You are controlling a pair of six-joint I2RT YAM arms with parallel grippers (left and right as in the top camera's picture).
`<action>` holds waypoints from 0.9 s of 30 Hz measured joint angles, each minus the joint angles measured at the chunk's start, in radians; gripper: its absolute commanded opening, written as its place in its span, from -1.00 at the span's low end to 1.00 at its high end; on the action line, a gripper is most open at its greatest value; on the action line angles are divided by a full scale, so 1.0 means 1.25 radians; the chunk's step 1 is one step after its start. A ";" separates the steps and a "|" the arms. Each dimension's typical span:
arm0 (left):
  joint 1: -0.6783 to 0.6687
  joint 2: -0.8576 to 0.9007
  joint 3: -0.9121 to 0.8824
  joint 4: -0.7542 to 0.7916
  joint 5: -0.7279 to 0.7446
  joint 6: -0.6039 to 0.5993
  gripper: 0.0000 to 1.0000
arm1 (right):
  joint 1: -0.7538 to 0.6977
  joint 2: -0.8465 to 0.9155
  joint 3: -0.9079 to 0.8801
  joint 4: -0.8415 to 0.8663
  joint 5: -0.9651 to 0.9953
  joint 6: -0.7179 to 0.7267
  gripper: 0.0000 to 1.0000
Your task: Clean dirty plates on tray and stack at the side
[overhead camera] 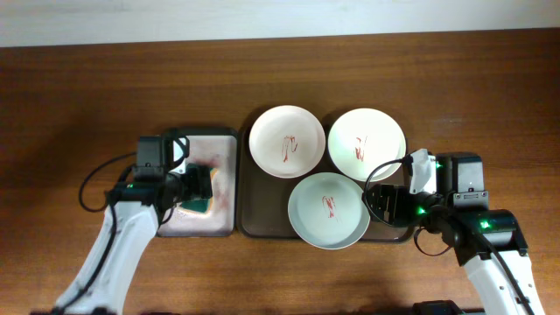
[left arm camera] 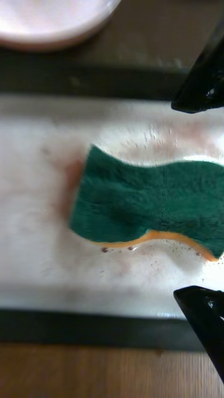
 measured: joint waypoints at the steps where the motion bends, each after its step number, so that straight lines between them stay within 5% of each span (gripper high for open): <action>1: 0.000 0.039 0.000 0.003 0.001 0.000 0.53 | 0.000 0.000 0.000 0.001 0.000 0.000 0.97; 5: -0.008 0.148 0.000 0.036 0.011 0.001 0.33 | 0.000 0.000 0.000 0.001 -0.006 0.002 0.97; 7: -0.019 0.185 0.000 0.057 0.015 0.002 -0.09 | 0.000 0.000 0.000 0.001 -0.006 0.002 0.97; 8: -0.022 0.198 0.001 0.062 0.014 0.002 -0.64 | 0.000 0.000 0.000 0.000 -0.006 0.002 0.97; 9: -0.023 0.209 0.001 0.067 0.013 0.006 -1.00 | 0.000 0.000 0.000 0.001 -0.006 0.002 0.97; 14: -0.023 0.219 0.015 0.059 0.016 0.003 -0.88 | 0.000 0.000 0.000 0.000 -0.006 0.002 0.97; 15: -0.023 0.216 0.024 0.054 0.016 0.003 -0.10 | 0.000 0.000 0.000 0.000 -0.006 0.002 0.97; 18: -0.023 0.183 0.047 0.034 0.014 0.003 0.48 | 0.000 0.000 0.000 0.000 -0.006 0.002 0.97; 27: -0.025 0.181 0.055 0.017 0.014 0.002 0.38 | 0.000 0.000 0.000 0.000 -0.006 0.002 0.97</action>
